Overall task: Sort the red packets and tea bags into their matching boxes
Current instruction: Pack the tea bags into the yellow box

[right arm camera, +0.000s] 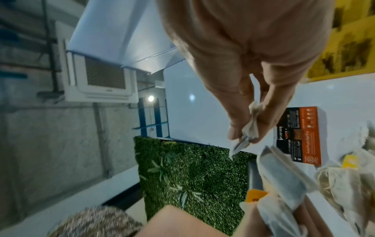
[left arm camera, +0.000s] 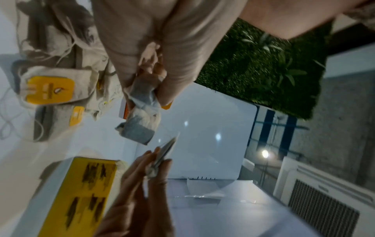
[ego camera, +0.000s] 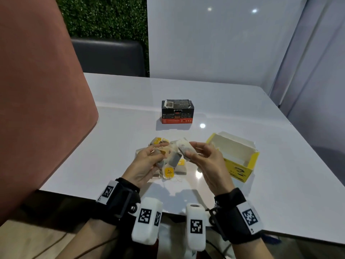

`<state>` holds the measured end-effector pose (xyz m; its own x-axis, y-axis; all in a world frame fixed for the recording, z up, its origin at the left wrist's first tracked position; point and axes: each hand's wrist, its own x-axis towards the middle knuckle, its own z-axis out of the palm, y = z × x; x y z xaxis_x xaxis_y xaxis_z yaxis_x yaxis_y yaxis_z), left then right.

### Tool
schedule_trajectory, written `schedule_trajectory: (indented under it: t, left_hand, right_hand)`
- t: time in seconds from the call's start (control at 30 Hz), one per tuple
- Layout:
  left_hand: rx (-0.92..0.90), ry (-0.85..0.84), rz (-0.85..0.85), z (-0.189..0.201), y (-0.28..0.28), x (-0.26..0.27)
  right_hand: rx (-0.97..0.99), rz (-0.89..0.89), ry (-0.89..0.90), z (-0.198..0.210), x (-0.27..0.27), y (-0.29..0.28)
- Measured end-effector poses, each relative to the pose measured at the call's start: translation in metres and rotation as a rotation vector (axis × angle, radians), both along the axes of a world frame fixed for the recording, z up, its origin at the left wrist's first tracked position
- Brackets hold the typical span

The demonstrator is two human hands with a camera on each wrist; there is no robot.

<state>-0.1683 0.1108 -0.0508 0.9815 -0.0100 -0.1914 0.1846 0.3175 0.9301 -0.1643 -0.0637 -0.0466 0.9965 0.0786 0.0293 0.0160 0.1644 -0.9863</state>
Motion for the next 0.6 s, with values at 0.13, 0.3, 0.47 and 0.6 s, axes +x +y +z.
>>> schedule_trajectory:
  t: [0.13,0.3,0.47,0.6]
  left_hand:
    - [0.041,-0.026,-0.003,0.003,-0.006,-0.002]
    - [0.062,-0.031,-0.04,0.007,-0.013,-0.003]
    - [0.023,-0.012,-0.02,0.008,-0.016,-0.004]
    - [-0.152,0.038,-0.004,0.009,-0.016,-0.004]
  right_hand:
    - [-0.056,0.002,-0.066,0.002,-0.002,0.006]
    - [-0.306,-0.064,-0.148,0.003,0.0,0.012]
    - [-0.469,-0.17,-0.135,-0.006,0.002,0.019]
    - [-0.428,-0.153,-0.1,-0.004,0.001,0.018]
